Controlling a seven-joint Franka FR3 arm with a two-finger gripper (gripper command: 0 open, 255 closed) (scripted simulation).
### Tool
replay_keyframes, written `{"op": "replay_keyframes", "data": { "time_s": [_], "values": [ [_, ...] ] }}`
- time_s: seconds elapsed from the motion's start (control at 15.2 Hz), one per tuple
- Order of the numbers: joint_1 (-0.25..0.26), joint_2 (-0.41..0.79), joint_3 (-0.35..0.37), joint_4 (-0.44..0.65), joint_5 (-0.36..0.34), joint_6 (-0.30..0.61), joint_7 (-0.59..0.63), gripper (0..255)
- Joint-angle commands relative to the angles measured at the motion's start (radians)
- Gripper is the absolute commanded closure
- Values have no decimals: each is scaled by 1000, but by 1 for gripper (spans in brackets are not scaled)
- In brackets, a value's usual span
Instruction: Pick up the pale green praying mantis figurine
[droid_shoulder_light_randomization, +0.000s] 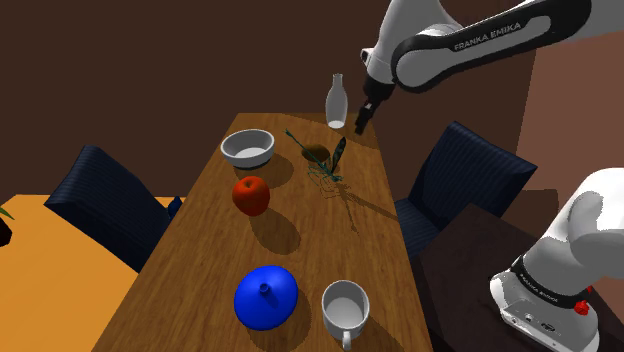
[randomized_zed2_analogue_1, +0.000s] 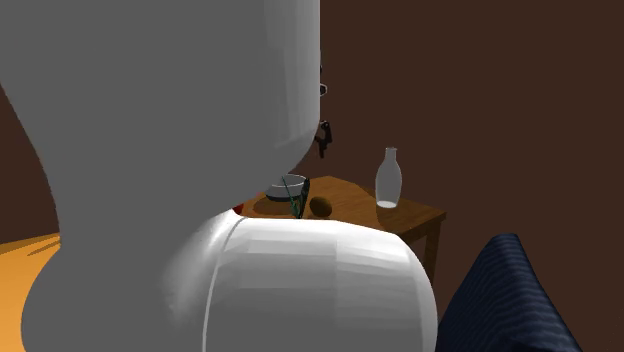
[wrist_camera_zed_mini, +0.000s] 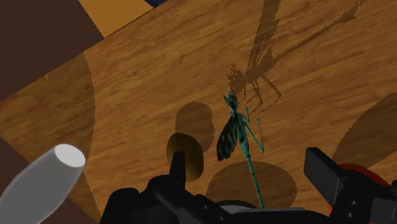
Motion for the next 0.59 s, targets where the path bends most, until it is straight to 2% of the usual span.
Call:
{"op": "replay_keyframes", "data": {
  "time_s": [0.0,0.53],
  "values": [
    [8,76,0,25,-7,57,-42,0],
    [34,357,22,168,-48,214,-178,0]
  ]
}}
